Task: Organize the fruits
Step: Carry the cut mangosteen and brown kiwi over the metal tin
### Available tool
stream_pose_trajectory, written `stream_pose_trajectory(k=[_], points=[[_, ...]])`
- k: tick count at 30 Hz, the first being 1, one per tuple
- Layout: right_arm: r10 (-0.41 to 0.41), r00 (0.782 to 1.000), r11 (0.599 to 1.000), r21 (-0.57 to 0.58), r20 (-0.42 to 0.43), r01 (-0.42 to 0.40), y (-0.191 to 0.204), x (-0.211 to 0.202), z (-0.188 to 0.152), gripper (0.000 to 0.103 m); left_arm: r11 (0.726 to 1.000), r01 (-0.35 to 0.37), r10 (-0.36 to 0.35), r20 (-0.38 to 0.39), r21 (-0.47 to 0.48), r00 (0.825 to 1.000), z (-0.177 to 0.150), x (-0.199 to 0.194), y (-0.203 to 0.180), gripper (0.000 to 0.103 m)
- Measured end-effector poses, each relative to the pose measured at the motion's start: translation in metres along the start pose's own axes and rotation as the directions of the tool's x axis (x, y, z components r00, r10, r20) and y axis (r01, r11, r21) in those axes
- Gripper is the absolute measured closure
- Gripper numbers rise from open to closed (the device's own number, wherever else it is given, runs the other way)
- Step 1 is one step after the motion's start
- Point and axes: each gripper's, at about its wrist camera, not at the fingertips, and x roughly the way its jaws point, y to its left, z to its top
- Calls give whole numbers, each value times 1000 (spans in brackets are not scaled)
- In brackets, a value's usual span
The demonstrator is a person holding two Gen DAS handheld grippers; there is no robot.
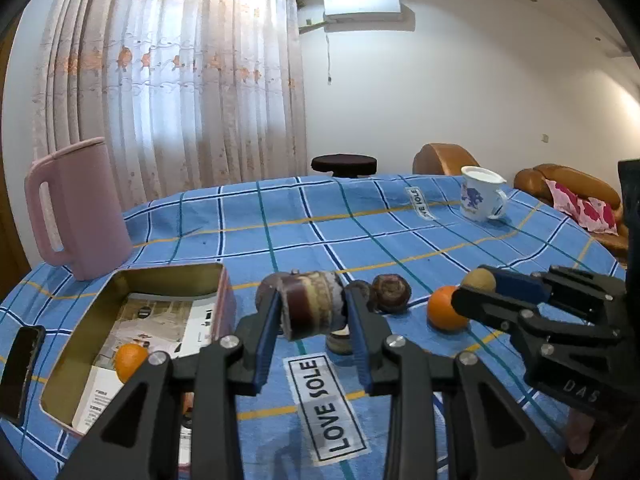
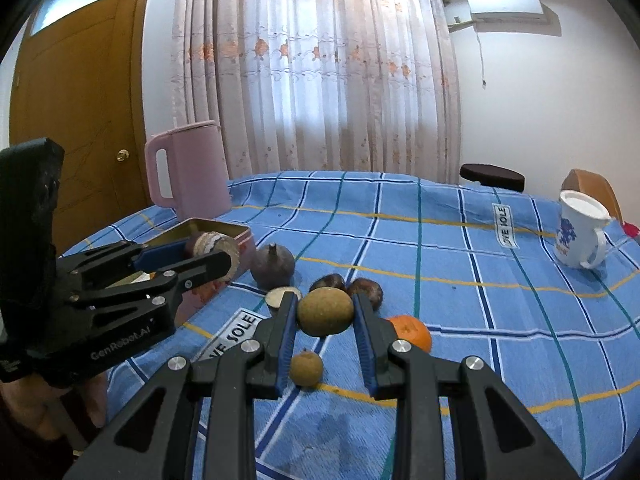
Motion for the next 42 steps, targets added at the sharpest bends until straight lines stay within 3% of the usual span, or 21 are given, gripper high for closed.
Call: stream_pose_trajectory(k=[12, 23, 32, 42], points=[[59, 998, 993, -102, 9, -58, 25, 16, 39, 74, 996, -74, 74, -12, -48, 997, 9, -8, 40, 68], [184, 982, 963, -192, -35, -187, 78, 57, 81, 74, 981, -169, 164, -53, -100, 985, 13, -10, 100, 68], [254, 960, 939, -207, -121, -274, 121, 96, 75, 73, 968, -213, 200, -111, -131, 974, 2, -2, 134, 68], [261, 947, 929, -219, -187, -299, 139, 122, 63, 73, 962, -237, 214, -161, -138, 963, -11, 7, 155, 68]])
